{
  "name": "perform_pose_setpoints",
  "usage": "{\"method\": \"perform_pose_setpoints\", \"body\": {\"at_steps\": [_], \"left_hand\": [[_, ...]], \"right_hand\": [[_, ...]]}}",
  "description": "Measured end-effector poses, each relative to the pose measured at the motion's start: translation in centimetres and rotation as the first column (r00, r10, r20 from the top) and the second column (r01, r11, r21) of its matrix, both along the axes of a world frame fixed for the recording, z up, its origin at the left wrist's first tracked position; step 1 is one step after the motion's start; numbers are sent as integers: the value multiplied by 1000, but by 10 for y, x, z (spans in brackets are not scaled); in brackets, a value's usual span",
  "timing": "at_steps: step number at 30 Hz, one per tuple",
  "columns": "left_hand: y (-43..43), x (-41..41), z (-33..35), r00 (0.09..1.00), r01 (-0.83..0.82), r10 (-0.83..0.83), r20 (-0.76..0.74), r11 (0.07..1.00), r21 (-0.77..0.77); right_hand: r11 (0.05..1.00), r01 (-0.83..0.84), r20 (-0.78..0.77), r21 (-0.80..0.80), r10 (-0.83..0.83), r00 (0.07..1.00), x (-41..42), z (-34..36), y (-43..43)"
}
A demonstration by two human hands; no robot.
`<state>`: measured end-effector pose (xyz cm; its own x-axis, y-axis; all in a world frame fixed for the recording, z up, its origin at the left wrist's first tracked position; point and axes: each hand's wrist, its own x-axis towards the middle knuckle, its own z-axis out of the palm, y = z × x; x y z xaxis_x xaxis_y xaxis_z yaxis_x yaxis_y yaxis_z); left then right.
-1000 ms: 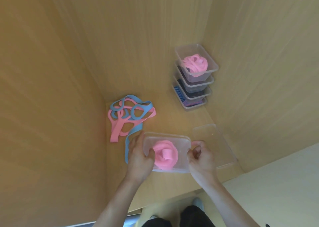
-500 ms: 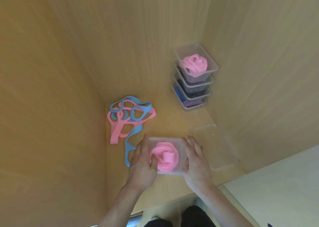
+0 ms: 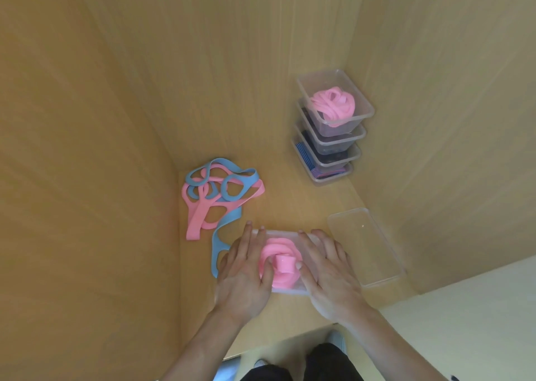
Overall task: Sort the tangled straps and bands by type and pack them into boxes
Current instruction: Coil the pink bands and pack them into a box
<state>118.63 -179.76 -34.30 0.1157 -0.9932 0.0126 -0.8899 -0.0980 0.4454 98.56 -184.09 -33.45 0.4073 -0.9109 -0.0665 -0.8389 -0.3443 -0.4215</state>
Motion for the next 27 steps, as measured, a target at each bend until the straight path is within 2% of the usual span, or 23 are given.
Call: {"method": "perform_pose_setpoints", "body": {"at_steps": [8,12,16,20,23,27], "left_hand": [[-2,-4,1,993,-45,38,109,997,65],[-3,-7,3,991,-59,52,122,997,55],[-2,-8,0,995,-84,84,45,996,14],[-2,-7,-5,996,-87,87,-14,996,-23],[-2,-5,-7,997,-70,69,-29,997,-36],[-10,-4,-2,997,-73,73,31,997,0]], "right_hand": [[998,-28,-132,51,34,991,1,1,-10],[999,-34,-180,28,38,983,8,7,-14],[999,-54,-88,-4,54,995,12,6,-13],[981,-188,-84,-44,184,979,5,3,-17],[949,-308,-182,-70,291,939,1,5,-20],[924,-380,-311,-35,351,883,4,10,-28]]}}
